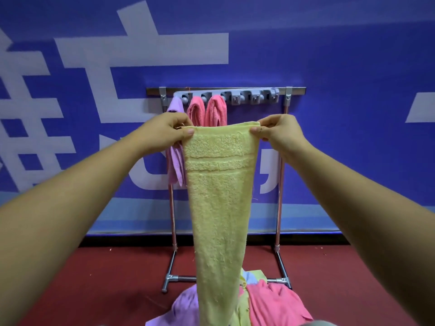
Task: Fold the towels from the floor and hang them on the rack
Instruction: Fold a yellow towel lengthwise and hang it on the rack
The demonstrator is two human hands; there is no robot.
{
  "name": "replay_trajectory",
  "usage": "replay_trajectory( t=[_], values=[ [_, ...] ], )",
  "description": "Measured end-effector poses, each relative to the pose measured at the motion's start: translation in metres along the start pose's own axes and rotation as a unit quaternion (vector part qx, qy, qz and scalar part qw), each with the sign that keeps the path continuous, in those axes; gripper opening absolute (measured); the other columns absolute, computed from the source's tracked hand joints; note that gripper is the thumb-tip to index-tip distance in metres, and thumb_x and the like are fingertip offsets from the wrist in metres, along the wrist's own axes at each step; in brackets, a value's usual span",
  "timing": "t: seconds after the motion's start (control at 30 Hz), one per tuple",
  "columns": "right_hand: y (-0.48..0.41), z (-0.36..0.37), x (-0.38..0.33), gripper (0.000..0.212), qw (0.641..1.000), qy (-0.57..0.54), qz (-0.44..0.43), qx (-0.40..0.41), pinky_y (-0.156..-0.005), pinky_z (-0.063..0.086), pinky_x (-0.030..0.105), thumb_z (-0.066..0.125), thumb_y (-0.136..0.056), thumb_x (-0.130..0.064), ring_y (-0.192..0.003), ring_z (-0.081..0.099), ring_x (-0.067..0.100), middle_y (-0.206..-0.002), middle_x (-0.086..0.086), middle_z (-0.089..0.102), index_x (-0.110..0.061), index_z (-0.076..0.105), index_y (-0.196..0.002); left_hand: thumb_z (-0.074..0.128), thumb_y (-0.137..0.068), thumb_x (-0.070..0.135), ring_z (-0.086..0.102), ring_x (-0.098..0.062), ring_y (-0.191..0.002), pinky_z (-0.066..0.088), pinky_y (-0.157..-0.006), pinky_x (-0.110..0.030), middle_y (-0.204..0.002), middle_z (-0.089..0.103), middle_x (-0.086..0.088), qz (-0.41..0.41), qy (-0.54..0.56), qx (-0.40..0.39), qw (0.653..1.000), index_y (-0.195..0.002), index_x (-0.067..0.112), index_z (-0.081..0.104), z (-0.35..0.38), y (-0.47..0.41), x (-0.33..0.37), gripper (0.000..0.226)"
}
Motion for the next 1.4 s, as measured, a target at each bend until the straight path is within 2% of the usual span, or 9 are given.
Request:
replay_trajectory(
  t=[0.23, 0.5, 0.63, 0.73, 0.83, 0.93, 1.03, 1.13, 1.4],
  values=[
    [-0.003, -0.001, 0.004, 0.02, 1.0, -0.002, -0.002, 0.0, -0.056, 0.043, 0.008, 0.076, -0.087, -0.018, -0.059, 0.059, -0.006, -0.077, -0.003, 0.067, -0.002, 0.074, -0.098, 0.059, -0.097, 0.013, 0.053, -0.025, -0.07, 0.052, -0.067, -0.032, -0.079, 0.054, -0.016, 0.035, 0.165, -0.13, 0.977, -0.109, 0.013, 0.057, 0.015, 0.012, 0.026, 0.013],
    [-0.004, 0.004, 0.012, 0.021, 1.0, 0.002, 0.016, -0.019, -0.064, 0.044, 0.018, 0.075, -0.089, -0.026, -0.068, 0.055, 0.005, -0.082, -0.002, 0.067, -0.006, 0.075, -0.098, 0.061, -0.091, -0.001, 0.07, -0.015, -0.102, 0.053, -0.085, -0.02, -0.106, 0.074, -0.009, 0.093, 0.166, -0.238, 0.952, -0.12, 0.004, 0.063, 0.029, 0.016, 0.057, 0.029],
    [-0.004, 0.008, 0.021, 0.023, 0.999, -0.011, 0.04, -0.02, -0.068, 0.042, 0.035, 0.078, -0.086, -0.026, -0.074, 0.054, 0.013, -0.085, 0.001, 0.068, -0.007, 0.075, -0.099, 0.06, -0.096, 0.007, 0.067, 0.004, -0.093, 0.047, -0.081, -0.007, -0.097, 0.072, 0.012, 0.174, -0.027, -0.141, 0.974, -0.111, 0.017, 0.072, 0.033, 0.011, 0.071, 0.021],
    [-0.003, 0.014, 0.025, 0.022, 0.997, -0.031, 0.06, -0.042, -0.067, 0.043, 0.034, 0.078, -0.086, -0.024, -0.064, 0.051, 0.013, -0.075, -0.004, 0.067, -0.007, 0.075, -0.099, 0.067, -0.092, 0.017, 0.056, 0.001, -0.104, 0.043, -0.093, -0.013, -0.107, 0.061, 0.012, 0.219, -0.009, -0.112, 0.969, -0.1, 0.028, 0.073, 0.033, 0.007, 0.076, 0.014],
    [-0.001, 0.023, 0.023, 0.019, 0.991, -0.069, 0.074, -0.086, -0.063, 0.044, 0.03, 0.078, -0.086, -0.019, -0.058, 0.047, 0.013, -0.075, 0.0, 0.065, -0.004, 0.075, -0.097, 0.064, -0.092, 0.018, 0.054, -0.005, -0.121, 0.04, -0.104, -0.019, -0.121, 0.062, 0.009, 0.238, 0.033, -0.188, 0.952, -0.101, 0.023, 0.072, 0.041, 0.01, 0.079, 0.013],
    [0.003, 0.032, 0.017, 0.016, 0.986, -0.095, 0.069, -0.115, -0.06, 0.046, 0.027, 0.078, -0.085, -0.015, -0.061, 0.045, 0.015, -0.079, 0.009, 0.064, -0.001, 0.075, -0.093, 0.064, -0.094, 0.015, 0.066, 0.002, -0.096, 0.047, -0.085, -0.012, -0.095, 0.074, 0.017, 0.18, 0.008, -0.2, 0.963, -0.099, 0.025, 0.073, 0.047, 0.006, 0.073, 0.014],
    [0.008, 0.041, 0.01, 0.016, 0.981, -0.114, 0.069, -0.142, -0.061, 0.052, 0.025, 0.077, -0.085, -0.011, -0.06, 0.052, 0.015, -0.077, 0.011, 0.064, 0.002, 0.072, -0.093, 0.067, -0.092, 0.024, 0.063, 0.007, -0.077, 0.047, -0.068, -0.014, -0.08, 0.072, 0.02, 0.143, -0.043, -0.096, 0.984, -0.093, 0.026, 0.074, 0.045, -0.005, 0.058, 0.008],
    [0.012, 0.05, 0.005, 0.009, 0.976, -0.137, 0.07, -0.152, -0.064, 0.058, 0.026, 0.074, -0.087, -0.007, -0.061, 0.061, 0.015, -0.074, 0.009, 0.067, 0.0, 0.069, -0.09, 0.07, -0.089, 0.027, 0.068, -0.014, -0.084, 0.055, -0.079, -0.033, -0.088, 0.073, 0.0, 0.109, -0.008, -0.023, 0.994, -0.099, 0.019, 0.073, 0.042, -0.012, 0.045, 0.012],
    [0.02, 0.065, -0.007, 0.018, 0.956, -0.211, 0.067, -0.192, -0.079, 0.06, 0.032, 0.058, -0.096, 0.0, -0.073, 0.067, 0.019, -0.085, 0.016, 0.068, 0.011, 0.065, -0.109, 0.074, -0.086, 0.025, 0.062, -0.003, -0.072, 0.048, -0.066, -0.02, -0.078, 0.069, 0.007, 0.065, 0.028, 0.052, 0.996, -0.086, 0.02, 0.07, 0.038, -0.019, 0.032, 0.007]
  ],
)
Point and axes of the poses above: each hand's wrist, its own y-axis away from the middle knuckle, its own z-axis out of the palm, x = y × z, the point moved 5 cm from there along -y, towards the middle knuckle
